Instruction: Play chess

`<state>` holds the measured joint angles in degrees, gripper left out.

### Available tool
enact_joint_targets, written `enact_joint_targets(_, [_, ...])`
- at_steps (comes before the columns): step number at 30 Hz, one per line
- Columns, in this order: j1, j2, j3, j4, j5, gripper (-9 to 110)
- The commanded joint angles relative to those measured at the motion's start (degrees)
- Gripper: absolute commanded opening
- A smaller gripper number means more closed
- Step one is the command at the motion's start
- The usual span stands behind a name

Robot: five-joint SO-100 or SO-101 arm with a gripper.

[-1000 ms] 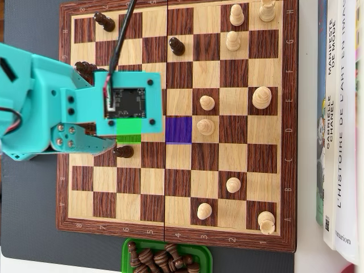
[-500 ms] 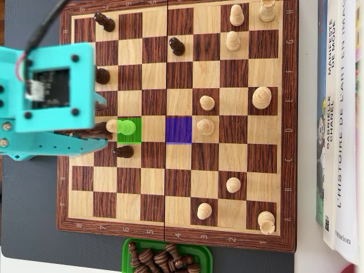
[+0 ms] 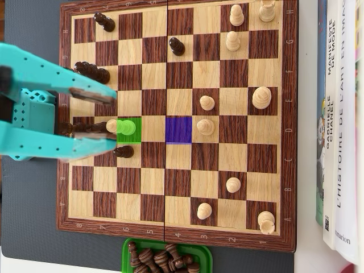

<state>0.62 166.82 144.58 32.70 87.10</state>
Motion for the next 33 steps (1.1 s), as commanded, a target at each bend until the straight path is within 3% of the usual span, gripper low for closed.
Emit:
enact_joint_targets(1, [-0.53, 2.37, 2.29, -7.82, 2.55, 16])
enact_joint_targets(19, [-2.02, 14.94, 22.94, -56.78, 3.16, 16])
enact_joint_targets(33, [-1.49, 25.31, 24.7, -62.23, 2.72, 16])
